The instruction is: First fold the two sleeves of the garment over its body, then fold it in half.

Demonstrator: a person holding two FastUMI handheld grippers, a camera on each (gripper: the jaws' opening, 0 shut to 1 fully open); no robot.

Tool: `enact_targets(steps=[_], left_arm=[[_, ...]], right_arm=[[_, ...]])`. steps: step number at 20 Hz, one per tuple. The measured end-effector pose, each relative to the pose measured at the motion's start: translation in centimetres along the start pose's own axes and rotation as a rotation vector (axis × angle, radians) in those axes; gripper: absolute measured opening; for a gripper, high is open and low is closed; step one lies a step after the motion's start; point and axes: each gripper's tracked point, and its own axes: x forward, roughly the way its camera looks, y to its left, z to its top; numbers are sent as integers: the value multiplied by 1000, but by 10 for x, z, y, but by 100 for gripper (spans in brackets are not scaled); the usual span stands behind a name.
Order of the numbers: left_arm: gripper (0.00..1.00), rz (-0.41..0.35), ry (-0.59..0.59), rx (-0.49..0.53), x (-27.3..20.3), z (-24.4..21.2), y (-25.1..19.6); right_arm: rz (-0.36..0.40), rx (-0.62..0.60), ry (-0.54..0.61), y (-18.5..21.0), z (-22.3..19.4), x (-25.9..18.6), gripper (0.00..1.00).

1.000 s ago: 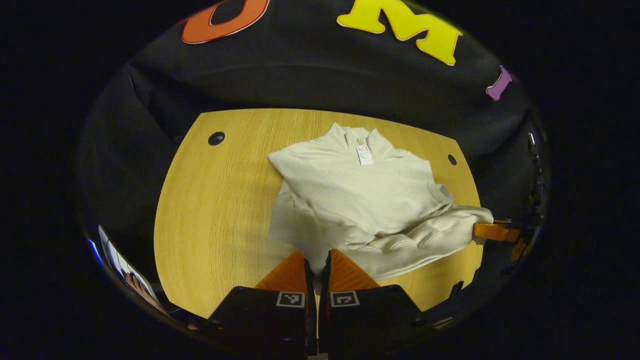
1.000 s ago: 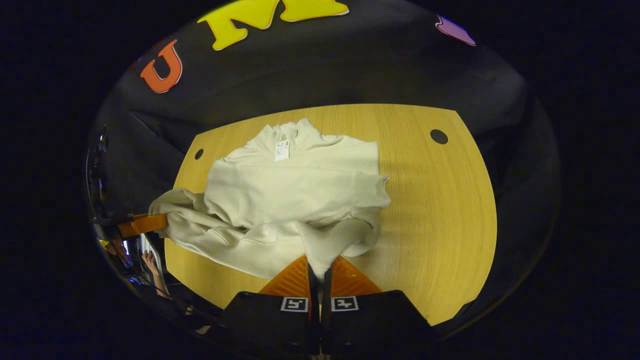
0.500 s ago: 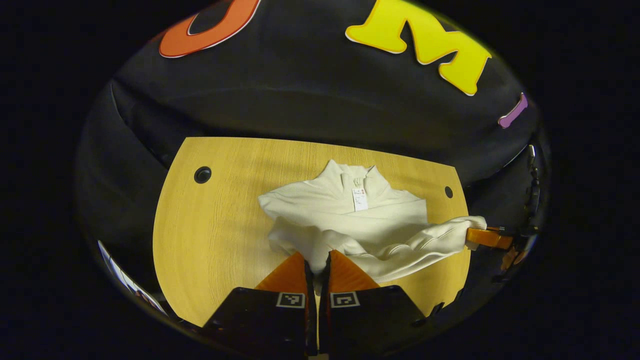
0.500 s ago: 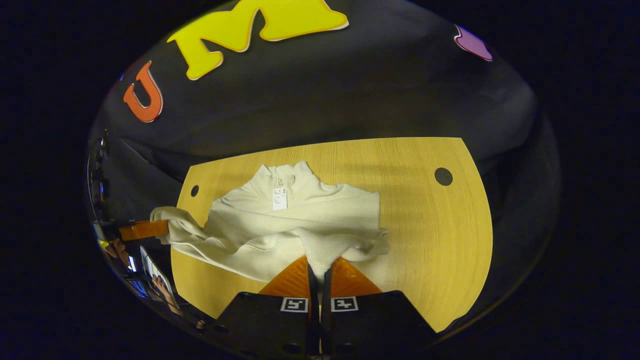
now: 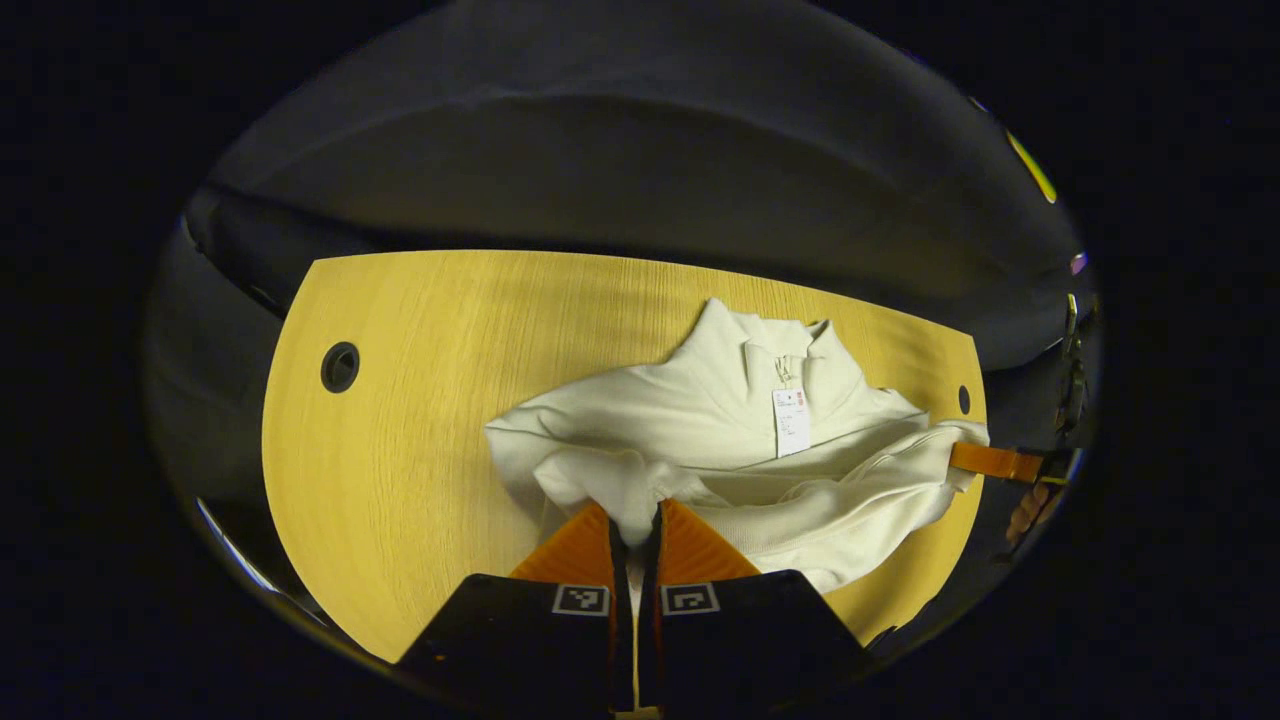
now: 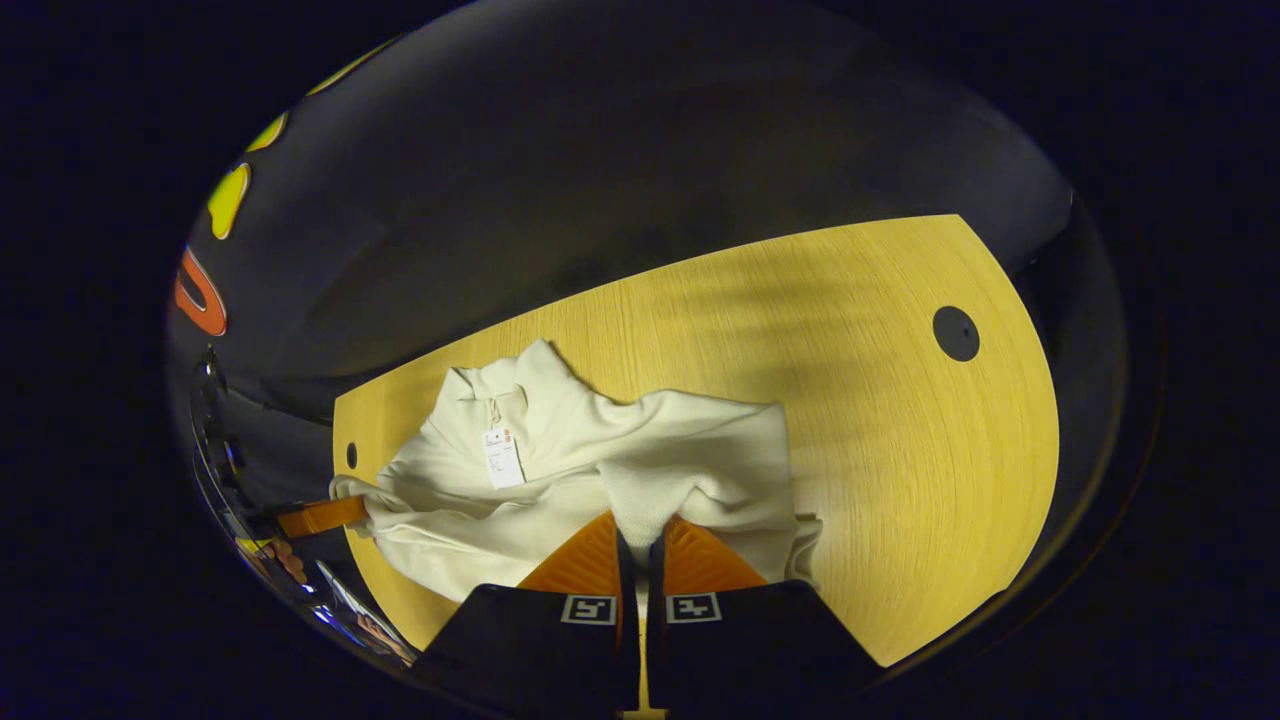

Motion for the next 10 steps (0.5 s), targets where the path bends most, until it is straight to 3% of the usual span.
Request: enact_targets(steps=[7,8,9,10], left_arm=[[14,37,-2,52,48,10,-10],[17,36,-4,54,48,10,-10],[27,39,-12,52,47,12,-9],[23,37,-30,46,46,15,-8]], right_arm=[[-86,-99,-23,-2,10,26,10],[-95,-103,-32,-2,12,26,11],[-107,-102,-38,-3,11,26,13],[-107,-96,-40,0,10,23,18]])
